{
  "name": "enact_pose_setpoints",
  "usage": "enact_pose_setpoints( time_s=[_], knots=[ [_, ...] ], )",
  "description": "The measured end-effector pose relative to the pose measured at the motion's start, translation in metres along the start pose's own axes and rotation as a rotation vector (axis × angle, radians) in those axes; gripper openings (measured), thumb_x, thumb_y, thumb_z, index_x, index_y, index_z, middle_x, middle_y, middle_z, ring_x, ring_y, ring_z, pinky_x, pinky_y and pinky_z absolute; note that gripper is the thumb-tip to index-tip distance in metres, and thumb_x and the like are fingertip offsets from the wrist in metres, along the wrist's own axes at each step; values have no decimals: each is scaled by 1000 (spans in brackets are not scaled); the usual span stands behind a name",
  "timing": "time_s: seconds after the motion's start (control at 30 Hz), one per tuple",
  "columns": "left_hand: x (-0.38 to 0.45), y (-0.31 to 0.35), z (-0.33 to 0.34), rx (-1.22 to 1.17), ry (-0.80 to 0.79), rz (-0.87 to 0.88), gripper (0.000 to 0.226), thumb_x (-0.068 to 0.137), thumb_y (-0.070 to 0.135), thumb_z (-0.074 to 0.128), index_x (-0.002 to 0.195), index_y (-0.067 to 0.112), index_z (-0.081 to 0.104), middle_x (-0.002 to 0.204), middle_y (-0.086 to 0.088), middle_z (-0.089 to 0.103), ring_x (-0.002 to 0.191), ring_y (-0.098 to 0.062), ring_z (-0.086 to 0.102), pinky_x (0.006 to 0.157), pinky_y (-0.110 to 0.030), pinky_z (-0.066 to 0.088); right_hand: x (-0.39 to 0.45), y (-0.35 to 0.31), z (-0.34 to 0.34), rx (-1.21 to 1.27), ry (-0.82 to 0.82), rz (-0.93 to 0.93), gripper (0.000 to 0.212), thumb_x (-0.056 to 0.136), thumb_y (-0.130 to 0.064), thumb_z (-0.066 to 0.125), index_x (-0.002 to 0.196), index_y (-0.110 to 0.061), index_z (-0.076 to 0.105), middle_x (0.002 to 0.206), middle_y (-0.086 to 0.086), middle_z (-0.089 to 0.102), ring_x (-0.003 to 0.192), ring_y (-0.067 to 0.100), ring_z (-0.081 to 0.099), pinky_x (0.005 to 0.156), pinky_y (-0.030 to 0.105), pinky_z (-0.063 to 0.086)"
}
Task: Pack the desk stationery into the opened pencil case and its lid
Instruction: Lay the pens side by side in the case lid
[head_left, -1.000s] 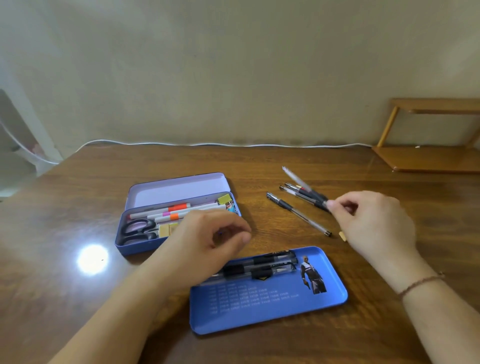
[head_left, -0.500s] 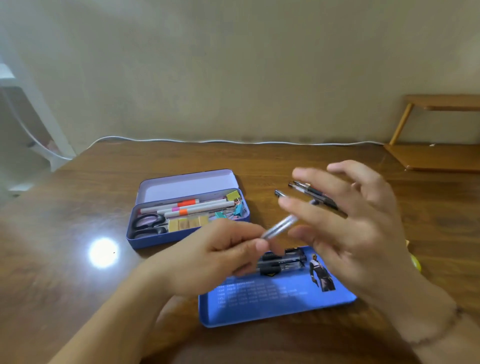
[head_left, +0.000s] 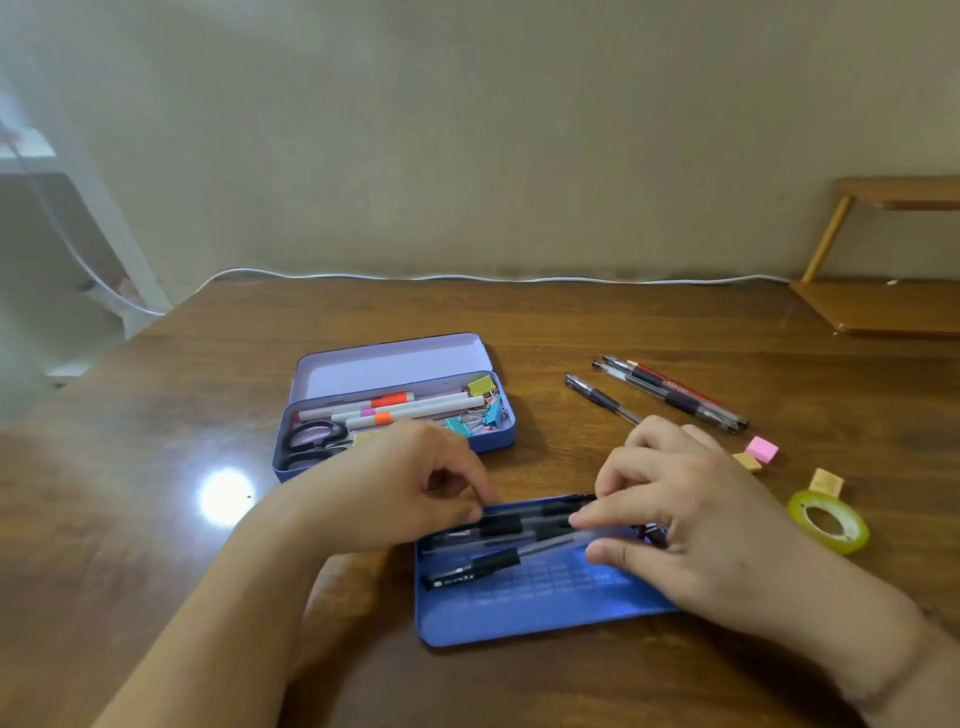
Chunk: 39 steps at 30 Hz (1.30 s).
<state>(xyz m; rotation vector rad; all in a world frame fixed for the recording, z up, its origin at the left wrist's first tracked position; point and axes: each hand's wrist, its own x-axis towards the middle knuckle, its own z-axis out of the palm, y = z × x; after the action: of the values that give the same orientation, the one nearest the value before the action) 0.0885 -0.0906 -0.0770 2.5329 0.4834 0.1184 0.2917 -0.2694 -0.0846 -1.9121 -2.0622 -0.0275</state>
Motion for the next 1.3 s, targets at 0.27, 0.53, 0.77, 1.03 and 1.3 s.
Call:
enact_pose_setpoints(
  time_s=[0.27, 0.53, 0.77, 1.03, 1.3],
  knots=[
    [0, -2, 1, -23, -4, 3, 7, 83, 28, 75, 86, 34, 74, 78, 10, 66, 72, -12, 59, 63, -28, 51, 0, -4, -2, 18, -59, 42, 25, 76, -64, 56, 87, -42, 61, 83, -26, 58, 92, 1, 47, 75, 19, 36],
    [0, -2, 1, -14, -25, -7, 3, 83, 32, 73, 84, 33, 72, 75, 7, 65, 68, -10, 57, 62, -30, 51, 2, -4, -1, 2, -76, 83, 23, 80, -61, 57, 93, -43, 62, 83, -25, 56, 88, 0, 47, 77, 21, 39],
    [-1, 3, -1, 18, -94, 19, 26, 76, 48, 77, 100, 41, 70, 81, 11, 59, 75, -12, 57, 66, -33, 50, 4, -4, 4, 52, -80, 120, 25, 80, -61, 51, 95, -44, 60, 81, -23, 55, 86, -1, 47, 75, 22, 43],
    [-2, 2, -1, 18, -69, 29, 27, 75, 52, 76, 101, 43, 71, 81, 14, 59, 75, -10, 57, 65, -32, 50, 0, 17, -12, 4, -43, 224, 34, 75, -67, 48, 93, -43, 65, 86, -26, 57, 91, -3, 49, 76, 20, 44],
    [-3, 10, 4, 30, -77, 81, 44, 66, 56, 81, 106, 44, 67, 113, 25, 49, 101, -8, 57, 85, -28, 46, -3, 21, -18, 32, -196, 149, 37, 65, -75, 59, 92, -50, 59, 98, -31, 51, 102, -5, 44, 84, 21, 42]
  ],
)
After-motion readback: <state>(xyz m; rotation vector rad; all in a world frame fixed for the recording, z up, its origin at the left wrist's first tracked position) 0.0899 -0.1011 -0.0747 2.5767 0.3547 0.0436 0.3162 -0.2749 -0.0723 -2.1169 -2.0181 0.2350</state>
